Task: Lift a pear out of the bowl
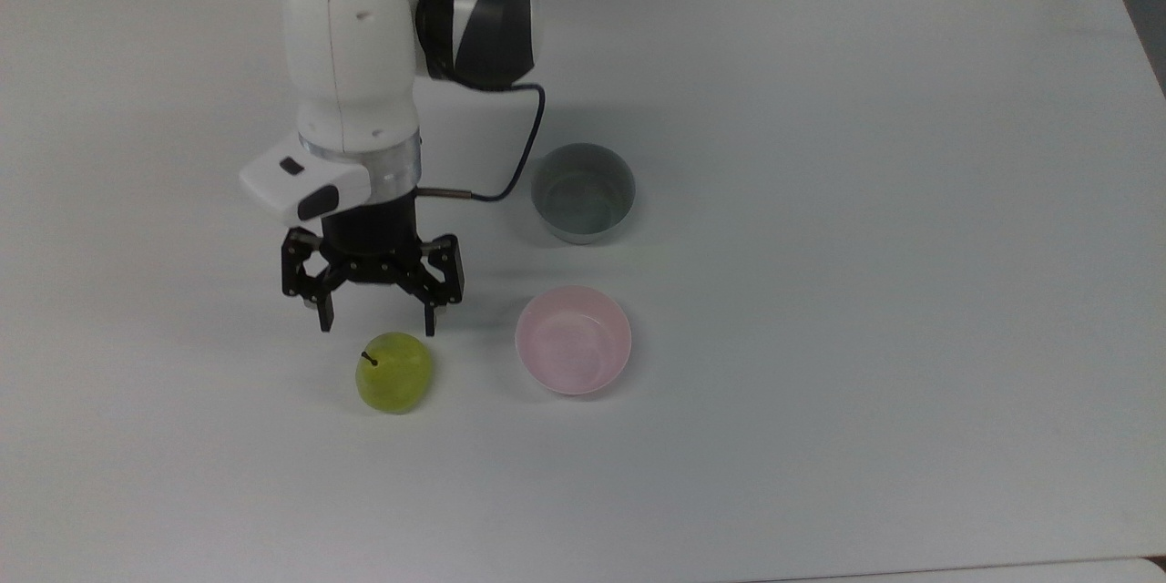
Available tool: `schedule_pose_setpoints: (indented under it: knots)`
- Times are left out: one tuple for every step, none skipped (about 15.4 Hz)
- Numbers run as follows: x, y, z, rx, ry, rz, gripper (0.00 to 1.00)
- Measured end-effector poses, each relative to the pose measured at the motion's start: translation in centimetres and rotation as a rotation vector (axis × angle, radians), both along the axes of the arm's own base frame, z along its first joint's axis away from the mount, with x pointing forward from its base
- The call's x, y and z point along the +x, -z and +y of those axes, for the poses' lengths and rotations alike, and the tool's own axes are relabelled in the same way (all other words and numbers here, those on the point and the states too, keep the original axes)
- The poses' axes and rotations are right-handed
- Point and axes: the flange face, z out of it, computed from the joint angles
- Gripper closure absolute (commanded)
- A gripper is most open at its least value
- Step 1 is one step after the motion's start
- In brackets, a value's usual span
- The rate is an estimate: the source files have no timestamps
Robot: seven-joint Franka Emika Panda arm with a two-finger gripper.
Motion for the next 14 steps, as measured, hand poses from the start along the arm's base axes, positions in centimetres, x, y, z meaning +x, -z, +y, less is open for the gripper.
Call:
schedule_pose_setpoints:
  knots:
    - [-0.4, -1.3, 0.1, 0.002, 0.002, 0.016, 0.00]
    - [-0.9, -2.4, 0.4, 0.005, 0.005, 0.037, 0.00]
    - [-1.4, -3.6, 0.8, 0.008, 0.005, 0.061, 0.00]
    - [-2.0, -4.7, 1.4, 0.011, 0.005, 0.085, 0.00]
    - [-2.7, -6.0, 2.1, 0.015, 0.007, 0.113, 0.00]
    - [-3.5, -7.3, 2.9, 0.018, 0.007, 0.145, 0.00]
    - [-4.4, -8.5, 3.8, 0.021, 0.005, 0.179, 0.00]
    - [-5.3, -9.8, 4.7, 0.022, 0.003, 0.210, 0.00]
    - [-6.3, -11.0, 5.6, 0.024, 0.003, 0.237, 0.00]
    - [-7.2, -12.2, 6.4, 0.024, -0.002, 0.260, 0.00]
    - [-8.1, -13.2, 7.1, 0.023, -0.008, 0.284, 0.00]
    - [-9.0, -14.1, 7.7, 0.021, -0.013, 0.308, 0.00]
    - [-9.9, -14.8, 8.2, 0.019, -0.018, 0.335, 0.00]
    - [-10.7, -15.5, 8.6, 0.016, -0.021, 0.363, 0.00]
